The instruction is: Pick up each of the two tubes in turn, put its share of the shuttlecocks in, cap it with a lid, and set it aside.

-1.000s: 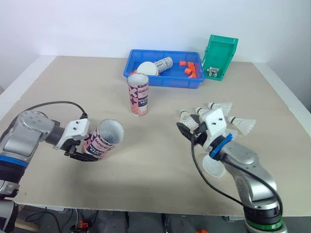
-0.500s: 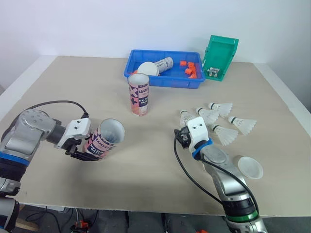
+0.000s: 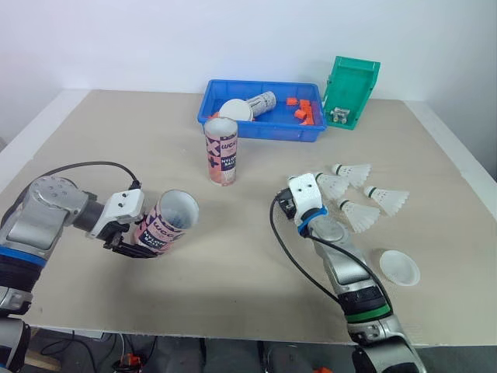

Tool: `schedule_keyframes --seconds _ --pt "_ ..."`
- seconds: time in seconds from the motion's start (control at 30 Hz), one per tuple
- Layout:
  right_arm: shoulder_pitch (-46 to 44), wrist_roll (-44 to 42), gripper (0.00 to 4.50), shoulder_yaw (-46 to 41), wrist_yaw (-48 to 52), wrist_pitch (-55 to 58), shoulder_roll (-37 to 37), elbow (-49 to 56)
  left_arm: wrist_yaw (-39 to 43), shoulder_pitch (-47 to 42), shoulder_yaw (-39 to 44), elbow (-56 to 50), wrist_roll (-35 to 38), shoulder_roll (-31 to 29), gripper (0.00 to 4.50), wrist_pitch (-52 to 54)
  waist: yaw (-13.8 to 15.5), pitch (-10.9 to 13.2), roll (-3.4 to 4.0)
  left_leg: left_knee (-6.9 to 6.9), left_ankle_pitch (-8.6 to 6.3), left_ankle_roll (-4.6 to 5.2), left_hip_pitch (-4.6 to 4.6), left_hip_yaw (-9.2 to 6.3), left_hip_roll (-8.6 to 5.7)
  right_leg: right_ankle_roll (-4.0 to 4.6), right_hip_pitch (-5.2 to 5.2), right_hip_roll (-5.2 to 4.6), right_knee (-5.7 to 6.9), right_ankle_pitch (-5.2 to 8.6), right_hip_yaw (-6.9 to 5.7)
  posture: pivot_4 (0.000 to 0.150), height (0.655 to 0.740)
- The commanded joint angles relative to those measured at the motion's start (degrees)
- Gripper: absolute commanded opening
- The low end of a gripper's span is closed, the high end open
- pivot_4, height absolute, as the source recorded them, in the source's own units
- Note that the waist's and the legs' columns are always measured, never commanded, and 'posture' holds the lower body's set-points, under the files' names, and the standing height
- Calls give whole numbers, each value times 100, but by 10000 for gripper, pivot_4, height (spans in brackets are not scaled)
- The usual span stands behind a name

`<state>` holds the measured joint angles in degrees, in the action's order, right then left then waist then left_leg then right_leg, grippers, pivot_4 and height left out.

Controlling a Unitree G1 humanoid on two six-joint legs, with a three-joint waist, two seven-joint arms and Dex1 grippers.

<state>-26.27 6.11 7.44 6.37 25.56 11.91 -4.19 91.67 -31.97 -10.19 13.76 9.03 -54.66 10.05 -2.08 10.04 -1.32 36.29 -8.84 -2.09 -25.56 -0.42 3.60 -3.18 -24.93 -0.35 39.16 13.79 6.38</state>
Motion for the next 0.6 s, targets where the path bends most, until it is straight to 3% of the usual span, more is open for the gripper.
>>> schedule_keyframes --seconds 0.03,0.1,0.13,0.33,0.6 --pt "-74 38 9686 -48 -43 -151 -91 181 41 143 -167 -164 -26 100 29945 45 0 0 0 -1 0 0 -1 0 0 0 -1 0 0 1 0 1500 7038" --pt "-39 -5 1611 -58 19 -144 -124 279 31 140 -169 -169 -31 112 29945 47 0 0 0 -1 0 0 -1 0 0 0 -1 1 0 1 0 1500 7038" --pt "-1 -16 689 -49 61 -133 -129 385 26 141 -174 -177 -34 120 29945 48 0 0 0 -1 0 0 -1 -1 0 -1 -1 0 0 0 0 1500 7038" --pt "160 -198 689 114 680 -219 15 1271 14 115 -191 -170 -46 170 29945 57 4 1 1 -1 0 0 -2 -1 -1 -1 -1 0 0 0 0 1500 7038" --pt "-701 -1260 689 414 3469 -1314 1260 2292 67 -12 -242 -14 -125 261 29945 5 7 3 4 6 1 2 -3 -1 -2 -7 4 -2 -1 -1 1 1500 7038"
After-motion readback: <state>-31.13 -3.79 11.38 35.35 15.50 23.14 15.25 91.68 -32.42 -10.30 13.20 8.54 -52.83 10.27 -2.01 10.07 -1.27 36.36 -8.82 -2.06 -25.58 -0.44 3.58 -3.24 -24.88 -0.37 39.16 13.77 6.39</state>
